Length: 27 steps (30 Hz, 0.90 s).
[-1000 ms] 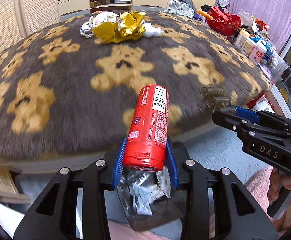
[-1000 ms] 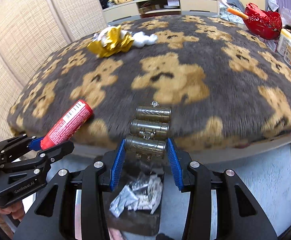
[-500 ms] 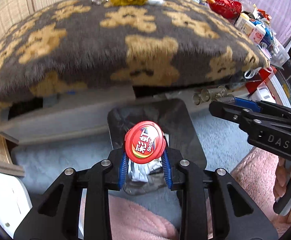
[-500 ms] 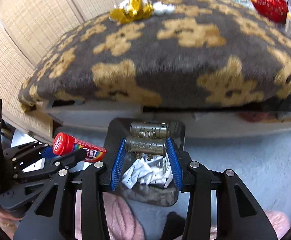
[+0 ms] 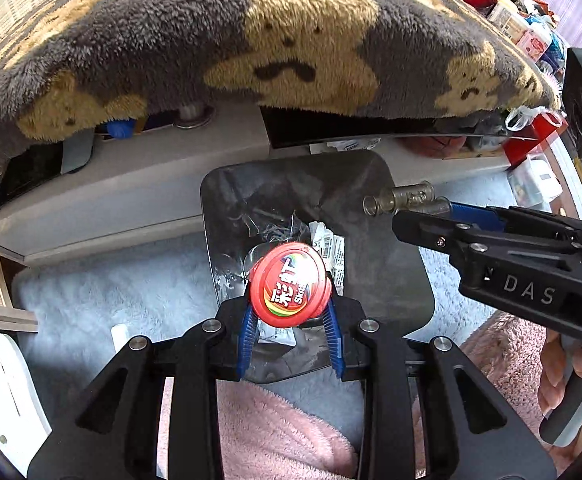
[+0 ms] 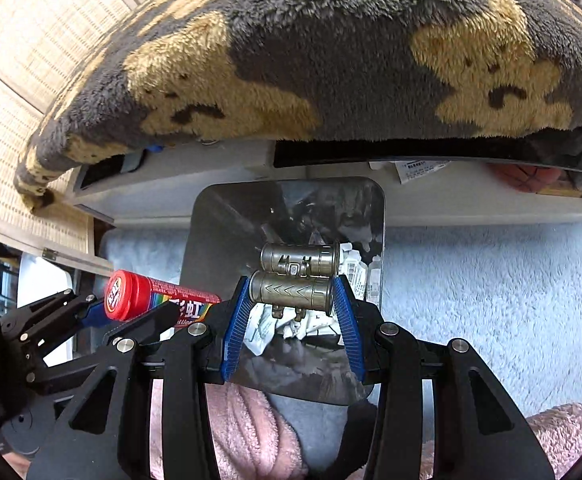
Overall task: Collect trash
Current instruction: 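Open the left tool to drop the red can while the right tool drops the cylinders, then raise both open tools back toward the remaining trash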
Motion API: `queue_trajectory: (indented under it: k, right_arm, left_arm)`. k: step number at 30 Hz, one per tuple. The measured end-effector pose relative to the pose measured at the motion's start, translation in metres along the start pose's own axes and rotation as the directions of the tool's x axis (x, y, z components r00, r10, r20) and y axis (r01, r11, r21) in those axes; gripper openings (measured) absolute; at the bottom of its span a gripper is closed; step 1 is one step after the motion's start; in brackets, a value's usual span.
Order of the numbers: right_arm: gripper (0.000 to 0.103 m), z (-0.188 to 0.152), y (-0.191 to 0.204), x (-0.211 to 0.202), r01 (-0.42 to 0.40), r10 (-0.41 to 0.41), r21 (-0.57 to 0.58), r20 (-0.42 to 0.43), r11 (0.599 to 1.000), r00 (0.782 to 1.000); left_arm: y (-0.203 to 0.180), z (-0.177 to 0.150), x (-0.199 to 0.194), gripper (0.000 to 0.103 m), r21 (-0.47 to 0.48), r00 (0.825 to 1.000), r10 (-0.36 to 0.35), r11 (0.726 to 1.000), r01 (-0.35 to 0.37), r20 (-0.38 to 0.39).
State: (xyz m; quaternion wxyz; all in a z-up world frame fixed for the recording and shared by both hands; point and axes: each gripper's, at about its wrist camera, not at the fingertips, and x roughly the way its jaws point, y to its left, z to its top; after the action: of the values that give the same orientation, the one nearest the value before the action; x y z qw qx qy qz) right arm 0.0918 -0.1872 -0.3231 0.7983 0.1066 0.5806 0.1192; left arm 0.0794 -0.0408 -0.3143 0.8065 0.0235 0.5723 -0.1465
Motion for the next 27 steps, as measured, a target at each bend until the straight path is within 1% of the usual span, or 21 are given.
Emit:
queue_trajectory:
  k: [4,5,6,7,8,9,10,11,12,13,18,23,27]
  right_arm:
    - [0.046,0.004,-0.001,-0.001,0.015,-0.015,0.009,0.001,1.000,1.000]
    - [0.053,0.005,-0.001,-0.003,0.020,-0.020,0.011,0.007,1.000,1.000]
    - [0.058,0.006,-0.002,-0.005,0.026,-0.026,0.012,0.014,1.000,1.000]
    - [0.068,0.007,-0.002,-0.008,0.035,-0.035,0.015,0.025,0.999,0.999]
    - [0.076,0.008,-0.003,-0.011,0.039,-0.040,0.019,0.035,0.999,0.999]
    - [0.078,0.010,-0.004,-0.015,0.044,-0.045,0.023,0.049,0.999,0.998]
    - [0.083,0.011,-0.005,-0.017,0.049,-0.050,0.026,0.058,0.998,0.997]
    - [0.092,0.012,-0.006,-0.022,0.058,-0.060,0.031,0.073,0.998,0.996]
    - [0.097,0.013,-0.009,-0.024,0.065,-0.068,0.036,0.086,0.997,0.994]
    - [0.099,0.014,-0.011,-0.029,0.070,-0.074,0.042,0.104,0.997,0.992]
    - [0.100,0.020,-0.016,-0.044,0.088,-0.095,0.052,0.139,0.995,0.986]
    - [0.100,0.029,-0.021,-0.062,0.063,-0.075,0.070,0.176,0.996,0.982]
    - [0.100,0.041,-0.025,-0.084,0.043,-0.059,0.076,0.225,0.996,0.973]
  left_arm:
    - [0.002,0.003,0.003,0.029,-0.007,1.000,0.005,1.000,-0.005,-0.019]
    - [0.002,0.003,0.003,0.036,-0.007,1.000,0.006,1.000,-0.007,-0.019]
    - [0.003,0.004,0.002,0.048,-0.008,1.000,0.011,1.000,-0.011,-0.017]
    - [0.003,0.005,0.000,0.054,-0.008,1.000,0.016,1.000,-0.016,-0.010]
    - [0.003,0.005,-0.002,0.065,-0.008,1.000,0.021,1.000,-0.021,-0.003]
    - [0.004,0.006,-0.005,0.075,-0.008,1.000,0.028,1.000,-0.028,0.009]
    - [0.005,0.007,-0.008,0.080,-0.013,0.999,0.037,0.999,-0.037,0.019]
    - [0.007,0.008,-0.011,0.089,-0.018,0.999,0.045,0.999,-0.044,0.025]
    - [0.008,0.010,-0.014,0.093,-0.024,0.998,0.057,0.998,-0.056,0.035]
    - [0.009,0.010,-0.017,0.095,-0.026,0.997,0.062,0.998,-0.061,0.039]
    - [0.013,0.017,-0.034,0.095,-0.032,0.995,0.070,0.997,-0.068,0.067]
    - [0.015,0.021,-0.051,0.095,-0.023,0.991,0.079,0.997,-0.077,0.106]
    - [0.018,0.029,-0.067,0.095,-0.024,0.986,0.079,0.997,-0.077,0.144]
